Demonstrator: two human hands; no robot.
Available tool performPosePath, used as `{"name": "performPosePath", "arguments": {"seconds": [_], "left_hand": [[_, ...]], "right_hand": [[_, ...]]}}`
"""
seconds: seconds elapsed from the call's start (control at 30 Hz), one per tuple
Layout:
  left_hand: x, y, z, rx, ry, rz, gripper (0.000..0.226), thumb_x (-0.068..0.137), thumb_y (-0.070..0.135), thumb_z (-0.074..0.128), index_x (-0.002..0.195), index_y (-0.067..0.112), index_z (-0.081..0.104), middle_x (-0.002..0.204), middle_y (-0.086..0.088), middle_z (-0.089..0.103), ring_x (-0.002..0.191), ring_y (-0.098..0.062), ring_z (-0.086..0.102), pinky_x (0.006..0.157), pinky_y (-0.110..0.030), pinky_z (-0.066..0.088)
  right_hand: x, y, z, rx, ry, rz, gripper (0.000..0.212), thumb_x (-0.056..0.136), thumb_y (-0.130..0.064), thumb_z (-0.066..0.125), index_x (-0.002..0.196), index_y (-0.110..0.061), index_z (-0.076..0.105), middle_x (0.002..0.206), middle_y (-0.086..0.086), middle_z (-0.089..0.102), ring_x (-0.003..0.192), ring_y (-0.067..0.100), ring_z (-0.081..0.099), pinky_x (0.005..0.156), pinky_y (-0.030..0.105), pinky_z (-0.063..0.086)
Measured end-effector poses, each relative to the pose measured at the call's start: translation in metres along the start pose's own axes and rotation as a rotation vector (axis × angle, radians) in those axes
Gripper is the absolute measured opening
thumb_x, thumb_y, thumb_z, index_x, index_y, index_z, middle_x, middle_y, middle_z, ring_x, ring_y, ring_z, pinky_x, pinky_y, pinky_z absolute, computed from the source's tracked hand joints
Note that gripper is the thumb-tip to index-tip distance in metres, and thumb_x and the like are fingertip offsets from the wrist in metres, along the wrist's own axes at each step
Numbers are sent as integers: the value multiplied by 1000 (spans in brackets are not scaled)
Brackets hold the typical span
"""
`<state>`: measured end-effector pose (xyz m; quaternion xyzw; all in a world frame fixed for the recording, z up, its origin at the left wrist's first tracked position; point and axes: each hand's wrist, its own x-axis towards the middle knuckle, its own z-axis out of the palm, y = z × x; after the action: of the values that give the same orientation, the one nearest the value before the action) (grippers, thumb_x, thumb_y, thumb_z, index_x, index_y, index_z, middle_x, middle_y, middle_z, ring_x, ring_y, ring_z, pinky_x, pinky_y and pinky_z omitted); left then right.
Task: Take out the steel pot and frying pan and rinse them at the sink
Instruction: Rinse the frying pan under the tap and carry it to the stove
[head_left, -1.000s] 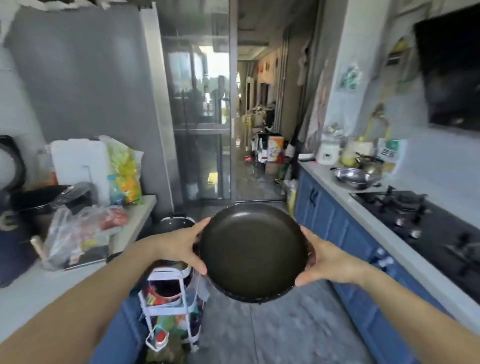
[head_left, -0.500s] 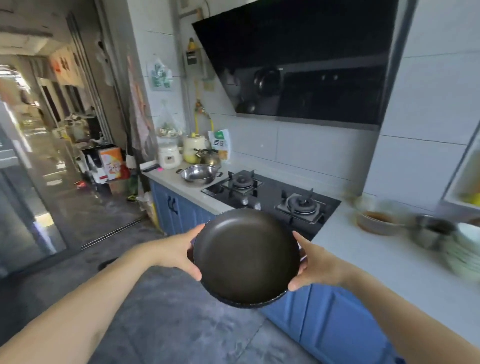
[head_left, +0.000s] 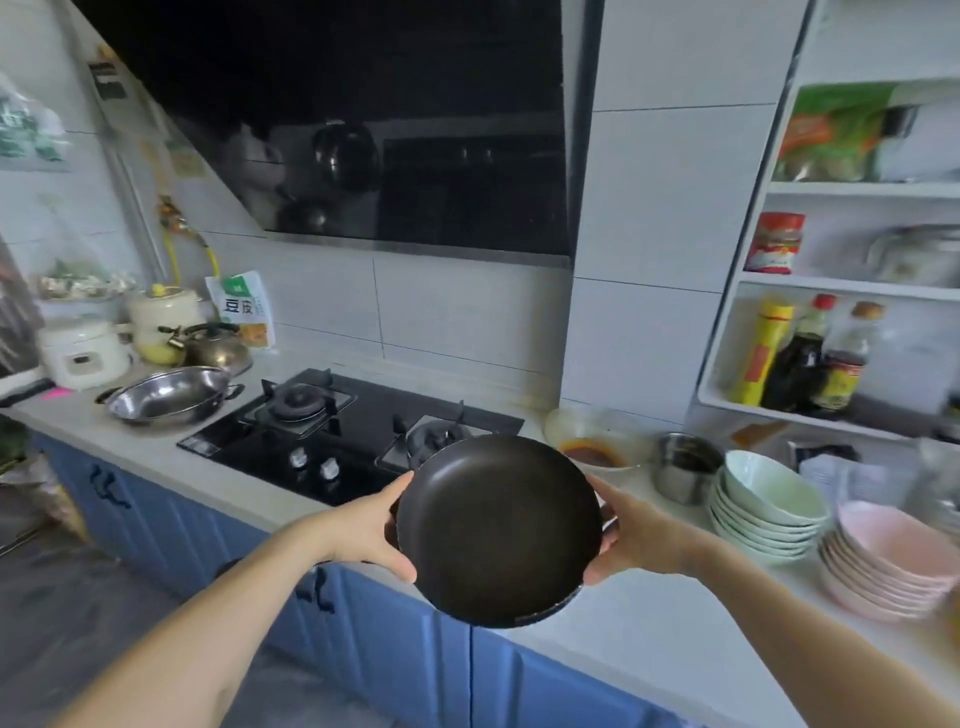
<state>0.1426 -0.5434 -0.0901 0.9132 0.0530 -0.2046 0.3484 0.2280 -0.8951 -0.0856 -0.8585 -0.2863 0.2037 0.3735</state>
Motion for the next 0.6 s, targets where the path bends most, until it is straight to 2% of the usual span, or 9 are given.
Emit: {"name": "performPosePath", "arguments": {"seconds": [0.07,0.1,0.17,0.2,0.3,0.4,0.47,0.6], "left_hand": [[33,13,5,4,-2,11,136,61,29,90,152,44,-9,138,10,54,138,-9,37,109,-26,33],[49,16,8,2,-12,19,134,60,29,90,151,48,-7,130,15,59,134,-7,42,109,-27,34],[76,19,13,3,-41,25,129,60,29,90,145,56,-3,111,26,60,125,-3,47,109,-28,36],[89,19,16,4,-61,21,131,58,30,90,145,56,-5,107,27,59,124,-3,48,110,-30,36],[124,15,22,1,-126,14,138,52,36,91,149,53,-5,116,19,66,122,-6,54,111,-37,39],[150,12,25,7,-154,-19,140,49,37,91,148,54,-6,124,11,64,123,-10,54,109,-37,41],[167,8,27,13,-168,-29,139,51,36,91,148,54,-7,120,9,65,121,-10,54,107,-36,43],[195,-4,37,35,-182,-33,138,55,36,91,149,51,-9,117,6,63,114,-10,55,104,-34,45]], "right_hand": [[13,24,-15,3,20,28,123,57,-8,90,146,-53,17,106,9,59,73,12,67,74,27,58],[20,35,-21,7,22,45,123,57,-7,90,146,-53,18,106,10,59,74,14,67,73,27,57],[30,53,-29,11,17,76,120,58,-6,90,145,-51,20,104,6,60,76,14,67,70,23,56],[35,61,-31,4,8,92,118,59,-6,90,144,-50,21,104,2,60,78,14,67,70,22,55],[46,85,-32,-10,0,145,113,58,-13,90,144,-47,25,102,0,61,80,13,69,74,22,56],[59,103,-29,0,3,175,109,58,-16,90,141,-47,28,100,-1,63,79,12,69,75,23,56],[68,114,-23,5,12,185,106,59,-16,90,138,-48,28,99,-4,63,79,10,68,72,20,55],[81,144,-8,27,34,213,100,59,-16,88,131,-55,31,99,-3,65,79,10,70,73,22,56]]}}
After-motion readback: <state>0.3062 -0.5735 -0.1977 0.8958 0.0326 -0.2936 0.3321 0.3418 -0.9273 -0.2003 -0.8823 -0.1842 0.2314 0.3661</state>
